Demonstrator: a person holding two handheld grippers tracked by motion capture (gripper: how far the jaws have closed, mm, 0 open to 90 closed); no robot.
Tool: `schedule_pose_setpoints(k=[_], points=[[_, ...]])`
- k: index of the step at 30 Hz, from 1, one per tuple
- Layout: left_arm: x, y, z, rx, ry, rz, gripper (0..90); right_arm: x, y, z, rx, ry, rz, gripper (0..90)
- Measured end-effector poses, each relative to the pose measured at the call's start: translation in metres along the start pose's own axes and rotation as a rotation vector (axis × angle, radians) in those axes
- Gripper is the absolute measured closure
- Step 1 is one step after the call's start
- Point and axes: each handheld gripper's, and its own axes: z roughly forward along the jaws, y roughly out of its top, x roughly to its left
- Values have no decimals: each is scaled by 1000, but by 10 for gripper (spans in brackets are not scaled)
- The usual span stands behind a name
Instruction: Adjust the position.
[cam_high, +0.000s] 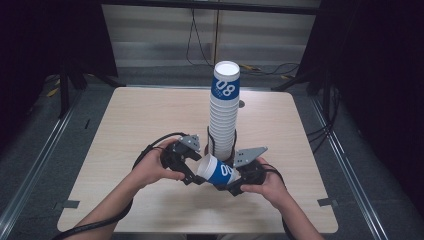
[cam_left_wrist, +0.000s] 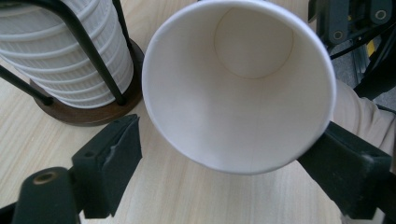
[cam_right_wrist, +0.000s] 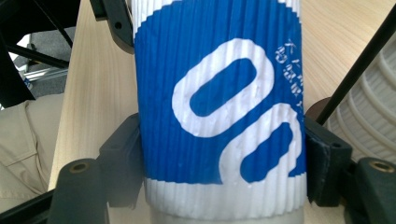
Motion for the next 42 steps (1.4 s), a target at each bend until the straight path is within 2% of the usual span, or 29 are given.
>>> schedule_pose_setpoints(k=[9, 13, 18, 22, 30, 33, 36, 42], points=[[0, 3, 6, -15, -5, 19, 88, 0, 0, 1, -11, 11, -3, 275], [0, 5, 6, -31, -27, 18, 91, 1, 0, 1, -13, 16, -5, 275], [1, 4, 7, -45, -27, 8, 99, 0, 0, 0, -13, 11, -5, 275], [1, 4, 7, -37, -41, 23, 145, 0, -1, 0, -6, 10, -3, 275], [1, 5, 6, -49, -45, 20, 146, 0, -1, -1, -13, 11, -4, 275], [0, 6, 7, -50, -48, 4, 143, 0, -1, -1, -14, 13, -5, 275], [-1, 7, 7, -29, -42, 5, 147, 0, 0, 0, -10, 14, -11, 275], [-2, 9, 4, -23, -41, 13, 157, 1, 0, 1, -21, 15, -11, 275]])
